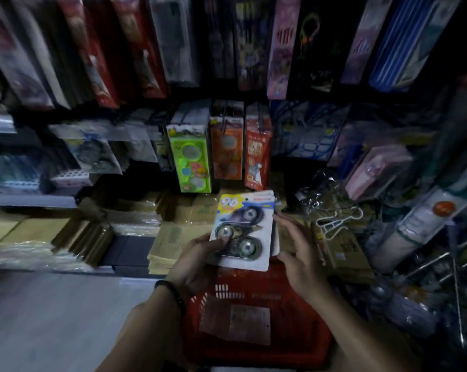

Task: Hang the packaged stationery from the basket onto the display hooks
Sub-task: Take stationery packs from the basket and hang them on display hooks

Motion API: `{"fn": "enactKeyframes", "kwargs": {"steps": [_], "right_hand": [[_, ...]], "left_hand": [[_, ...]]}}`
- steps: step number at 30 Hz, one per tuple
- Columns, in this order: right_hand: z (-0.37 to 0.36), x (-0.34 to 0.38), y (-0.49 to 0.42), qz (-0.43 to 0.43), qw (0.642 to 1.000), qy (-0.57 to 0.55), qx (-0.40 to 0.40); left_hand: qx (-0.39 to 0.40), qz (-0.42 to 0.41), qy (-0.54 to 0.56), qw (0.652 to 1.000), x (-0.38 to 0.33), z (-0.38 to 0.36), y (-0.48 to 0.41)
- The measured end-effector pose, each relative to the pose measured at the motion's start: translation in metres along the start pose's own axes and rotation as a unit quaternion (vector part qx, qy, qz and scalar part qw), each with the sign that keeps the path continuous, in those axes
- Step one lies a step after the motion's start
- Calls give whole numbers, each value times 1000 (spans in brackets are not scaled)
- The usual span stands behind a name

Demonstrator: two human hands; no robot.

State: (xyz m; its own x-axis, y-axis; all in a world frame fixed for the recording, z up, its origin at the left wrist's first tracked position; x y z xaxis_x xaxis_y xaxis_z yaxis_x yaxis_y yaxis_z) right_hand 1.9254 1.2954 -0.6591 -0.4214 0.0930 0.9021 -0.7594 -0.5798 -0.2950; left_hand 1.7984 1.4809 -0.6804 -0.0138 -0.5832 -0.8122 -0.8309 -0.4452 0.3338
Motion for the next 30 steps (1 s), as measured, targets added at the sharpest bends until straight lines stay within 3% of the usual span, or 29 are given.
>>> {"fn": "enactKeyframes", "kwargs": {"steps": [5,7,10,14,18,30], "right_hand": [[16,77,-22,79,997,15,21],[20,101,-38,110,988,97,43],[21,128,-60,156,946,274,78],[30,158,-79,191,915,349,73],[44,194,-96,235,891,380,81],[69,301,-139,319,852,414,40]], "left_hand": [[-15,-80,-21,996,-55,-27,15],[1,-111,-23,994,-75,-35,20],[44,-157,-26,986,-103,-50,28],[111,-188,-37,975,-138,-71,39],[158,-214,-96,959,-173,-88,48],[247,-270,-94,926,-267,-142,61]]}}
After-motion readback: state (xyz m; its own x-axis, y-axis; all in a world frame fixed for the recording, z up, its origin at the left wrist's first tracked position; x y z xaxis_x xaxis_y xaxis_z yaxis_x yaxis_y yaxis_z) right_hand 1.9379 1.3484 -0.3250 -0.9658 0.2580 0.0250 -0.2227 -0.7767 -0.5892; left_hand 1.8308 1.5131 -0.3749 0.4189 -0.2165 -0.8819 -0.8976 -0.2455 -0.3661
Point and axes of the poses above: each hand's wrist, its own y-axis away from the middle knuckle, its own z-axis out of the back of the hand, x = y × z, the point moved 4 cm from there along -y, towards the middle knuckle, and after that the axes turned 6 degrees about -z, right-handed, at the moved point
